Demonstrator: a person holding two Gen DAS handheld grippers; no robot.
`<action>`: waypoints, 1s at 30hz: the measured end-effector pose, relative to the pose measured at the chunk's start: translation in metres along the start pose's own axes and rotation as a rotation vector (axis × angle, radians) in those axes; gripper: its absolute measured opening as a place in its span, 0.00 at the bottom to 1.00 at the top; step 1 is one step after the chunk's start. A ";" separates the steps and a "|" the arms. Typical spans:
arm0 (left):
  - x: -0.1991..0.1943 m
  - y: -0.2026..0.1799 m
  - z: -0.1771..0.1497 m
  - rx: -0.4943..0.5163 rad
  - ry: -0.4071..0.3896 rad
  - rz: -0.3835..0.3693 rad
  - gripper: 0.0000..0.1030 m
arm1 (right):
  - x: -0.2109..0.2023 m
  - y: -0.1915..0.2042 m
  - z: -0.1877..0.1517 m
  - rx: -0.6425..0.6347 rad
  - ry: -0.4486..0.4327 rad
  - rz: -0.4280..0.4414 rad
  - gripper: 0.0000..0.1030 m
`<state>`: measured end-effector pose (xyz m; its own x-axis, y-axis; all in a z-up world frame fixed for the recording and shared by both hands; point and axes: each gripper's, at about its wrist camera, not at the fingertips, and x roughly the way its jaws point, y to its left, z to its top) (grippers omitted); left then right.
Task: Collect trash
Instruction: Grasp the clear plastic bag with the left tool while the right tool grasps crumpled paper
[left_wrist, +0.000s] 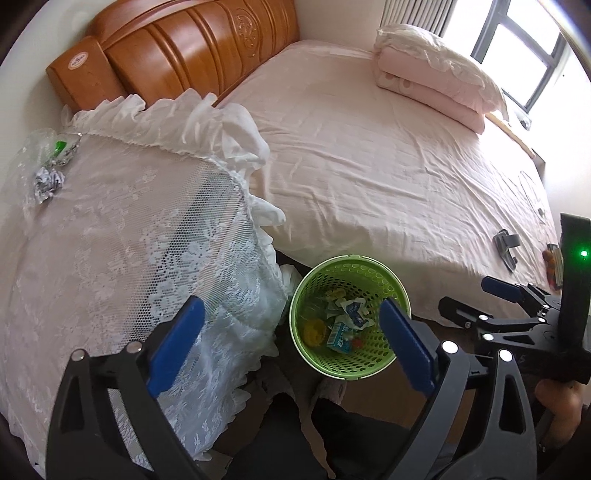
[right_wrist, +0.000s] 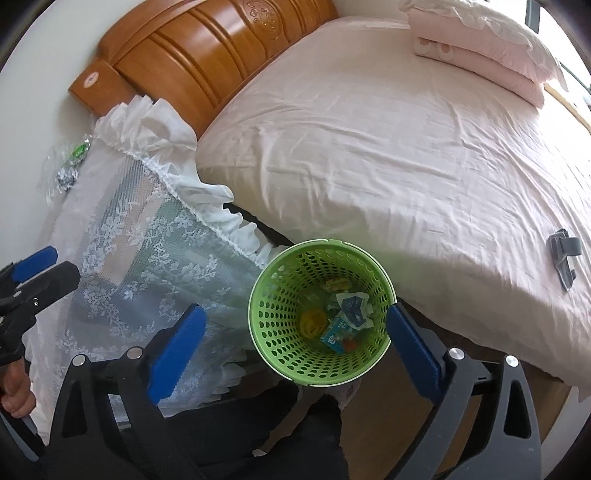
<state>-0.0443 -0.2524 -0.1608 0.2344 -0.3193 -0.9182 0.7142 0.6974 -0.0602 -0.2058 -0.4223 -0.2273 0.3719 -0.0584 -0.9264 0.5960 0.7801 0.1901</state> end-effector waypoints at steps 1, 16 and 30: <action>-0.001 0.002 0.000 -0.008 -0.001 0.003 0.89 | -0.001 0.000 0.000 0.000 -0.002 -0.001 0.95; -0.022 0.097 0.005 -0.204 -0.079 0.150 0.92 | -0.019 0.067 0.040 -0.096 -0.052 0.063 0.97; -0.056 0.292 0.049 -0.513 -0.250 0.312 0.92 | 0.003 0.224 0.101 -0.340 -0.062 0.155 0.97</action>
<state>0.1836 -0.0623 -0.1081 0.5705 -0.1487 -0.8077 0.1963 0.9797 -0.0417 0.0007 -0.3102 -0.1549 0.4873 0.0469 -0.8720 0.2634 0.9442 0.1980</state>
